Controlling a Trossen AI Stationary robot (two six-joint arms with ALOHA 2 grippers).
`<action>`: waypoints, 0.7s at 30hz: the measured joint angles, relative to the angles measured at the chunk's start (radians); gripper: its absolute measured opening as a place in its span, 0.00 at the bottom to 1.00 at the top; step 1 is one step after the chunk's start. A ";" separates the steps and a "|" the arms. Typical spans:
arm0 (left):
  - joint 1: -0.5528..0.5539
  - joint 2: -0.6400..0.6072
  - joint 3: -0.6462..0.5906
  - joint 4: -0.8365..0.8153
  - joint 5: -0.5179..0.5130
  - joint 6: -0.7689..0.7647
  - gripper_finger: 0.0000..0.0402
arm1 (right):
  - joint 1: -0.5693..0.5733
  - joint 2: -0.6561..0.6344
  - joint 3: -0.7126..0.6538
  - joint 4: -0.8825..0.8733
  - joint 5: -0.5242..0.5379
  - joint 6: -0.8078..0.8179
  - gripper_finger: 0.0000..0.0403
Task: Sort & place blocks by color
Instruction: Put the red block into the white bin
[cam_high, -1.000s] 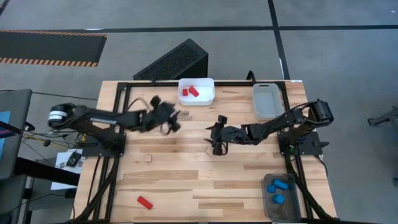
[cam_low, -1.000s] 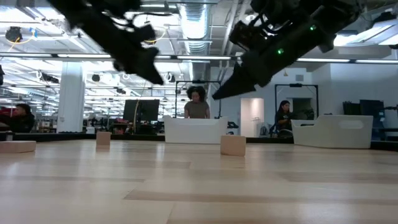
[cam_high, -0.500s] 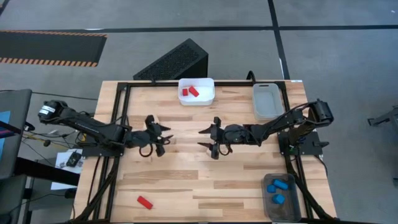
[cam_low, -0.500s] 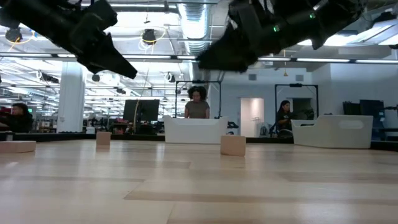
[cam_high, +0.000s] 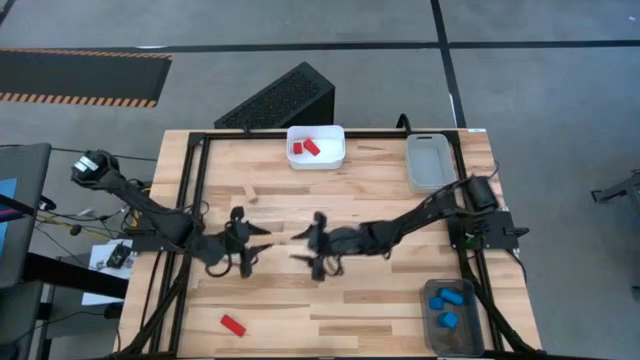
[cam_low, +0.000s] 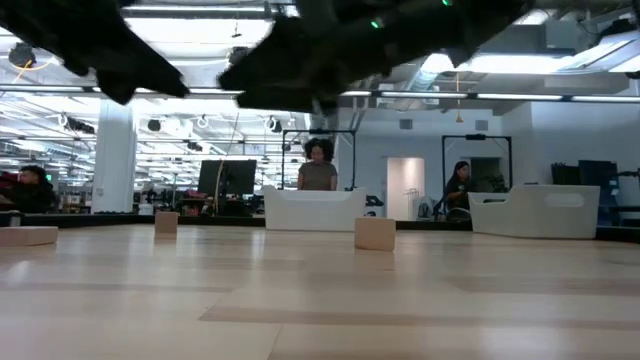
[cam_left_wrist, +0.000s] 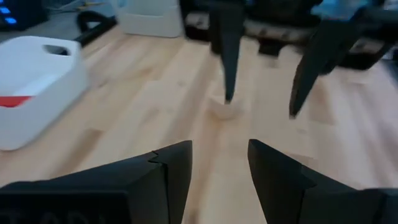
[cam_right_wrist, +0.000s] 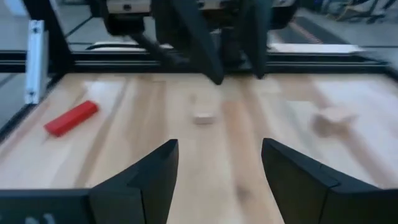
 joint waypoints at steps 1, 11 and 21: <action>-0.036 0.000 0.000 0.000 -0.014 -0.016 0.37 | 0.012 0.024 0.039 -0.031 0.000 0.005 0.63; -0.378 0.064 0.000 -0.002 -0.158 -0.203 0.37 | 0.119 0.220 0.413 -0.210 0.081 0.075 0.63; -0.542 0.256 -0.001 0.012 -0.181 -0.388 0.37 | 0.205 0.425 0.695 -0.378 0.227 0.285 0.63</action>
